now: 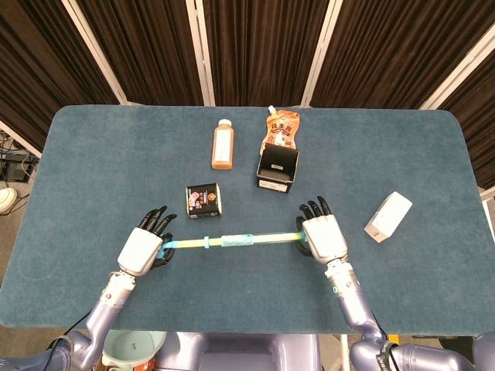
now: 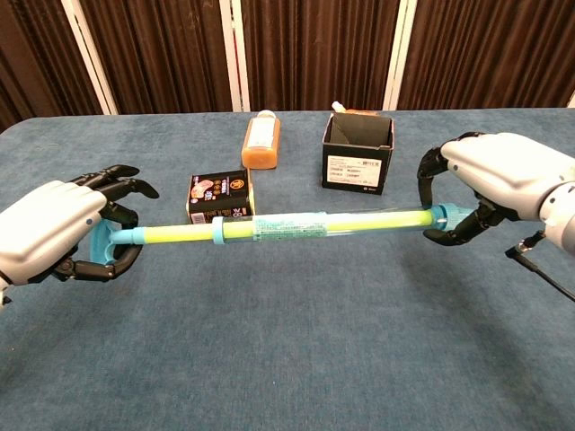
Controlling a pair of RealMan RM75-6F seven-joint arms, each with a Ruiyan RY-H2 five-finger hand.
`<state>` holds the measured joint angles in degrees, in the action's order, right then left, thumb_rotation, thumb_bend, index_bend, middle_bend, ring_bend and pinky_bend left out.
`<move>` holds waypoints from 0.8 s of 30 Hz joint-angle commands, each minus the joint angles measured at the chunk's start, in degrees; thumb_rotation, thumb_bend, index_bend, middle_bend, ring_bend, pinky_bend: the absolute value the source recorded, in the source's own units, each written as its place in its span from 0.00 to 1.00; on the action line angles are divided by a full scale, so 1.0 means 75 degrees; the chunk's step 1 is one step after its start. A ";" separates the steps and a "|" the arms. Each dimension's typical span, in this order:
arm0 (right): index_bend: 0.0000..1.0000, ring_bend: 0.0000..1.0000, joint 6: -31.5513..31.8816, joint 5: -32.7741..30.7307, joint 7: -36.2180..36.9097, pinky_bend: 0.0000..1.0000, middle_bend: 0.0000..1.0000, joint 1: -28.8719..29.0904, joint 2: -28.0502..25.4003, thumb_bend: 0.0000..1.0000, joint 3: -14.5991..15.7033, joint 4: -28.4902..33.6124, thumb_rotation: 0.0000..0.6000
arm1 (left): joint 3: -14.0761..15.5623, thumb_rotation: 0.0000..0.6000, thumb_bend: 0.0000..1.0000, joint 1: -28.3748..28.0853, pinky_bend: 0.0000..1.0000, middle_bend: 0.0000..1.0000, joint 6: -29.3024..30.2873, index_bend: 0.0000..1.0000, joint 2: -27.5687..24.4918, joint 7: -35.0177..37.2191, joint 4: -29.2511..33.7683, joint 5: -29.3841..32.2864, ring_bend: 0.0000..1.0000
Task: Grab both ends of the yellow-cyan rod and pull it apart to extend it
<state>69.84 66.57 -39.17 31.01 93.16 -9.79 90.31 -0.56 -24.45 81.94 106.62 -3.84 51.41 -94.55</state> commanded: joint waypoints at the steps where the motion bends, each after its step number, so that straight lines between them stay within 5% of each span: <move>1: 0.90 0.18 0.0010 -0.0054 0.0029 0.10 0.28 -0.0010 -0.0061 0.39 -0.0042 0.0017 1.00 | 0.0010 1.00 0.51 0.0041 0.16 0.18 0.0076 0.70 -0.0105 -0.0023 0.0107 -0.0004 0.05; 24: 0.92 0.19 -0.0017 -0.0365 0.0465 0.11 0.30 -0.0093 -0.0594 0.38 -0.0229 0.0043 1.00 | 0.0178 1.00 0.51 0.0370 0.16 0.19 0.1234 0.70 -0.1010 -0.0324 0.1031 -0.0557 0.05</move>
<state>69.87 64.03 -35.96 30.39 88.97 -11.42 90.52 0.80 -21.89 90.61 99.58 -6.11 58.71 -98.46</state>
